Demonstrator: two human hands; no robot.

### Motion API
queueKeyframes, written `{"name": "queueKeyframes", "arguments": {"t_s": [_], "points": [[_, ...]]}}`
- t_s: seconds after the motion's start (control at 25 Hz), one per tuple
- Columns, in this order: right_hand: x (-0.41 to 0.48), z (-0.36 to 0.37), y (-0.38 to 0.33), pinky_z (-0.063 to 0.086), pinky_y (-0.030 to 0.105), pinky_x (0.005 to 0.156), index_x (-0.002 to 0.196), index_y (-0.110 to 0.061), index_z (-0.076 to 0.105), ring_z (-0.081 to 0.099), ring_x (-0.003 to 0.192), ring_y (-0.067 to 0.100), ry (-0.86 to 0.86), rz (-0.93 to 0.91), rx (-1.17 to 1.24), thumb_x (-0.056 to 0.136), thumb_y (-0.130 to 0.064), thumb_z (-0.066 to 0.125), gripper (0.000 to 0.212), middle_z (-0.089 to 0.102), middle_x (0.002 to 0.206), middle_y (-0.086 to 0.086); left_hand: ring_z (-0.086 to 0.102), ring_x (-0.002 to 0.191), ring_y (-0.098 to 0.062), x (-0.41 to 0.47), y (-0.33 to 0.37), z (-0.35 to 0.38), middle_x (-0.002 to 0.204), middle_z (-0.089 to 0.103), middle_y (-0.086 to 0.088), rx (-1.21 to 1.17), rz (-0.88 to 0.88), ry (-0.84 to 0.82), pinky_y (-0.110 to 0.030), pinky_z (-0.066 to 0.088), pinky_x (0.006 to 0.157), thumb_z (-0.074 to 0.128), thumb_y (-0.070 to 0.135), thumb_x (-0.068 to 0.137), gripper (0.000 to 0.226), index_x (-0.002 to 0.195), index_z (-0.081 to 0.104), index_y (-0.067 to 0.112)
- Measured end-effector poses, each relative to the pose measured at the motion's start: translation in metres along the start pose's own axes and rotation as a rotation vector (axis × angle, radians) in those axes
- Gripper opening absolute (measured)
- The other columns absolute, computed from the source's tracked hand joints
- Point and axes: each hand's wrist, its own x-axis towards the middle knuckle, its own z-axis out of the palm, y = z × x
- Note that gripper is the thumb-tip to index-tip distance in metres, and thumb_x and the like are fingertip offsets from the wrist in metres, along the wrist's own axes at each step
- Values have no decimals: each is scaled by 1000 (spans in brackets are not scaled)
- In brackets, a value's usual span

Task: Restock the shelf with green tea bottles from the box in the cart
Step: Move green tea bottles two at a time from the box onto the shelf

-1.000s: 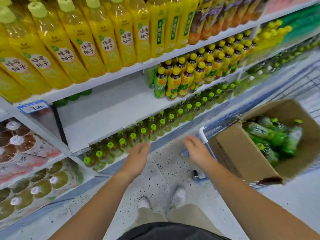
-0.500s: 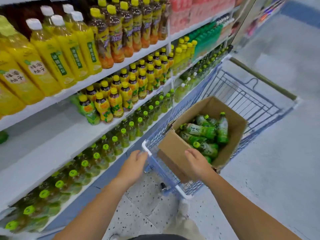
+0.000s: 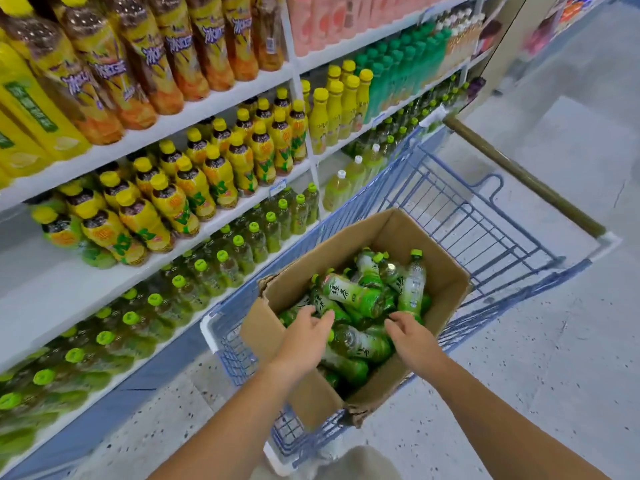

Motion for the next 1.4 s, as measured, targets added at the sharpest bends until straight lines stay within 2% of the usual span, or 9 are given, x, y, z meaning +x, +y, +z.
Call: {"name": "queueKeyframes", "arguments": {"t_s": [0.08, 0.2, 0.36, 0.52, 0.68, 0.84, 0.96, 1.2, 1.4], "points": [[21, -12, 4, 37, 30, 88, 143, -16, 44, 55, 113, 23, -1, 25, -19, 104, -40, 40, 46, 61, 126, 5, 57, 113, -15, 24, 10, 17, 124, 57, 5, 34, -34, -14, -37, 45, 98, 41, 57, 100, 68, 155, 27, 20], [56, -21, 17, 37, 31, 87, 144, -15, 43, 54, 120, 27, 20, 79, 0, 104, -41, 41, 47, 58, 133, 8, 55, 128, -28, 67, 20, 42, 146, 51, -9, 145, -63, -13, -45, 43, 107, 40, 61, 96, 70, 156, 24, 29], [102, -24, 37, 42, 36, 94, 146, -10, 39, 54, 119, 28, 86, 174, 50, 102, -37, 44, 51, 55, 136, 10, 58, 121, -32, 124, 32, 60, 138, 56, -12, 82, -217, 67, -43, 45, 104, 45, 48, 98, 68, 153, 26, 14], [145, -27, 44, 42, 30, 74, 130, -5, 44, 58, 98, 26, 157, 227, 155, 98, -22, 53, 38, 58, 116, 10, 60, 99, -28, 168, 30, 66, 104, 55, -8, -227, -485, 67, -37, 50, 94, 51, 42, 99, 37, 118, 48, 10], [184, -25, 50, 43, 35, 63, 129, -6, 34, 60, 91, 30, 184, 341, 252, 93, -22, 59, 47, 55, 114, 17, 68, 97, -32, 196, 26, 81, 129, 60, -13, -559, -589, 10, -42, 59, 74, 62, 44, 96, 51, 136, 48, 17], [212, -17, 59, 46, 34, 71, 135, -3, 27, 55, 94, 27, 171, 414, 200, 91, -23, 64, 61, 49, 123, 17, 70, 88, -28, 212, 25, 95, 109, 69, -12, -566, -605, -5, -35, 54, 55, 72, 24, 90, 39, 124, 58, 11], [220, -7, 65, 46, 38, 85, 135, -5, 19, 55, 112, 37, 141, 409, 161, 86, -23, 74, 76, 45, 133, 24, 72, 79, -25, 219, 25, 102, 99, 73, -14, -541, -581, 33, -30, 56, 49, 77, 14, 85, 39, 120, 62, 8], [210, -11, 72, 47, 38, 78, 127, -5, 24, 56, 97, 30, 153, 331, 227, 85, -19, 76, 68, 55, 118, 19, 72, 82, -32, 206, 36, 96, 103, 70, -20, -464, -575, -6, -41, 62, 64, 76, 8, 80, 39, 115, 60, 7], [183, -18, 70, 50, 46, 95, 134, -12, 29, 56, 106, 28, 108, 323, 483, 86, -18, 75, 66, 54, 116, 6, 69, 98, -38, 191, 17, 95, 115, 66, -18, -373, -521, 4, -53, 56, 88, 78, 17, 30, 101, 127, 52, 13]]}}
